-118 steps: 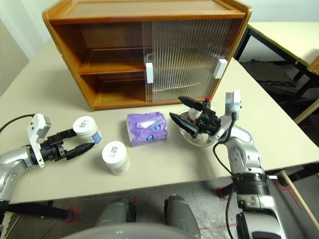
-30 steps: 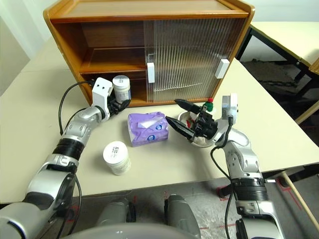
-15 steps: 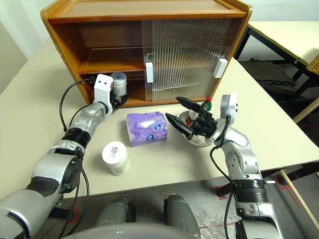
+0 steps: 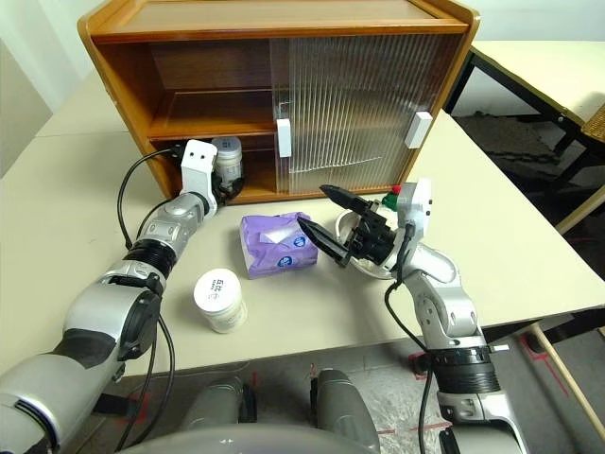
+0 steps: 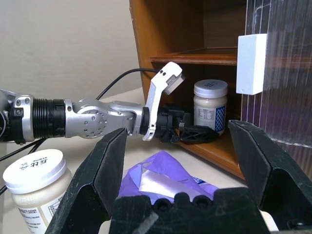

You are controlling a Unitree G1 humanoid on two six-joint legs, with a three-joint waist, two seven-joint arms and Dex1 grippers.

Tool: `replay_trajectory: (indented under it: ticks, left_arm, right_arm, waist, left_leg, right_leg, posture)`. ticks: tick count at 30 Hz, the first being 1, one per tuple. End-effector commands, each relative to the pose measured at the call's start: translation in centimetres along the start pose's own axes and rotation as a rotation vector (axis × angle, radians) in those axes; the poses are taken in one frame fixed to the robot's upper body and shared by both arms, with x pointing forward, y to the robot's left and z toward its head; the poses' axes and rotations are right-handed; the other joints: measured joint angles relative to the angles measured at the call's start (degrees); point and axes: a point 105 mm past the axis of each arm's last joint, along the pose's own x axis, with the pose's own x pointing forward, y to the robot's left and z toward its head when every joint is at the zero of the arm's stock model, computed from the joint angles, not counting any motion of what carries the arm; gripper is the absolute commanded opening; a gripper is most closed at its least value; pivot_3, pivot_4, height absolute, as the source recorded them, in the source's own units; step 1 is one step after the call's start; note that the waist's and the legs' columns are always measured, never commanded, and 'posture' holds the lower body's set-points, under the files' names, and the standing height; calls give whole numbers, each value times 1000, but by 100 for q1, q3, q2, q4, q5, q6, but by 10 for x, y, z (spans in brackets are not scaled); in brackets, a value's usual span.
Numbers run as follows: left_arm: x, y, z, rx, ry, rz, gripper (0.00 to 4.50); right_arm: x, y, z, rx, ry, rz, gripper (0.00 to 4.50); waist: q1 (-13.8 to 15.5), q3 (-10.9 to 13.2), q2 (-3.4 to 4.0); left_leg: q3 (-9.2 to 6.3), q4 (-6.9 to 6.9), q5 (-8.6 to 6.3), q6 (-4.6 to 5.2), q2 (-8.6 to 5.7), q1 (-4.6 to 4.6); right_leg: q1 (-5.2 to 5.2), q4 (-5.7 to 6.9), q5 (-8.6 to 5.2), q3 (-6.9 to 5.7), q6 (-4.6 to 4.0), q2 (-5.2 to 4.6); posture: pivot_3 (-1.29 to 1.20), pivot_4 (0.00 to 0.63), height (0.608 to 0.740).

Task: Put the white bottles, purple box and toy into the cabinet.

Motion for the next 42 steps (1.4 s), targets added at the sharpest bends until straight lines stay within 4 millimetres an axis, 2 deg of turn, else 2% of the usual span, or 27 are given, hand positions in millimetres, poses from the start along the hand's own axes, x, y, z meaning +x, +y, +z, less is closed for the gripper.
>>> replay_trajectory:
  ticks: [1, 2, 6, 19, 32, 35, 36, 42]
  left_arm:
    - [3, -8, 10, -11, -31, -28, 3123]
    - [3, -10, 10, -13, -32, -34, 3123]
    - [3, -15, 9, -6, -32, -44, 4486]
    - [-4, -10, 3, -8, -40, -45, 4486]
    - [-38, 0, 1, -46, -60, -17, 4486]
    - [-45, 8, 0, -71, -64, 20, 3921]
    - [-46, 9, 0, -75, -62, 29, 3597]
    - [-48, 15, 4, -78, -72, 78, 1223]
  right_arm:
    - [0, 1, 1, -2, 2, 4, 4500]
    - [0, 1, 1, -2, 3, 5, 4500]
    - [0, 0, 0, -4, 9, 6, 4500]
    - [2, 0, -4, 3, 7, 11, 4500]
    - [11, 4, -8, 7, -1, 67, 4500]
    - [11, 3, -9, 7, 0, 72, 4500]
    - [11, 3, -9, 7, 0, 74, 4500]
    - [12, 4, -11, 10, -1, 88, 4500]
  waist:
    - [0, 0, 0]
    - [0, 0, 0]
    - [1, 0, -1]
    - [-3, 1, -1]
    - [5, -3, -1]
    - [12, -4, -2]
    - [17, -4, -3]
    - [23, -5, -4]
  left_leg:
    - [0, 0, 0, 0, 0, 0]
    - [0, 0, 3, 5, 0, 0]
    - [0, -1, 6, 10, 0, -1]
    - [0, -2, 6, 10, 1, 1]
    - [0, 5, 6, 10, 2, 6]
    - [0, 6, 6, 10, 2, 9]
    - [0, 7, 6, 11, 2, 9]
    - [-1, 27, 4, 7, 2, 8]
  right_leg:
    - [0, 0, 0, 0, 0, 0]
    - [0, -1, 0, 0, 0, 0]
    - [0, -2, 0, 0, 0, 0]
    - [0, -1, 0, 2, 0, 1]
    - [0, 18, 3, 7, -4, -1]
    - [0, 25, 3, 8, -4, -2]
    - [0, 25, 3, 8, -5, -2]
    - [4, 33, 5, 6, -4, -3]
  posture:
    - [2, 15, 740]
    - [3, 15, 740]
    - [6, 16, 740]
    - [18, 11, 740]
    - [48, 0, 740]
    - [55, 0, 740]
    - [55, 0, 740]
    - [59, 0, 740]
